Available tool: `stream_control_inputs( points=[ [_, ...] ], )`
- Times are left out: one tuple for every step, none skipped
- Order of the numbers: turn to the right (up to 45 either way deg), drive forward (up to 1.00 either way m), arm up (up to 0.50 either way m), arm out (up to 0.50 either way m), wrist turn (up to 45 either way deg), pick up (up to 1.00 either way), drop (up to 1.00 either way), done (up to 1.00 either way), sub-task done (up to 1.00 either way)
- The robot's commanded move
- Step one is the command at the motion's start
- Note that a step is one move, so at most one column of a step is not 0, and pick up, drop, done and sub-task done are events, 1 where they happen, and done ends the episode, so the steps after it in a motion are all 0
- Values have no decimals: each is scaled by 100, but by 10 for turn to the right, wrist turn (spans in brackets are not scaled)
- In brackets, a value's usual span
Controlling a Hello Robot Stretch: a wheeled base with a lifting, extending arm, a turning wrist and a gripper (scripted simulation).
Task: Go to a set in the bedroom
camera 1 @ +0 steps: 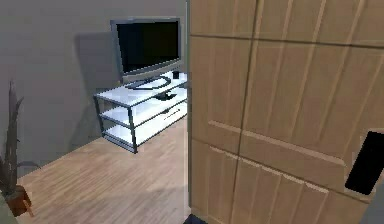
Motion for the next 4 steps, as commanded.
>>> stream_control_inputs(
  points=[
    [0,60,0,0,0,0,0,0,0],
    [-450,0,0,0,0,0,0,0,0],
    [0,55,0,0,0,0,0,0,0],
    [300,0,0,0,0,0,0,0,0]
  ],
)
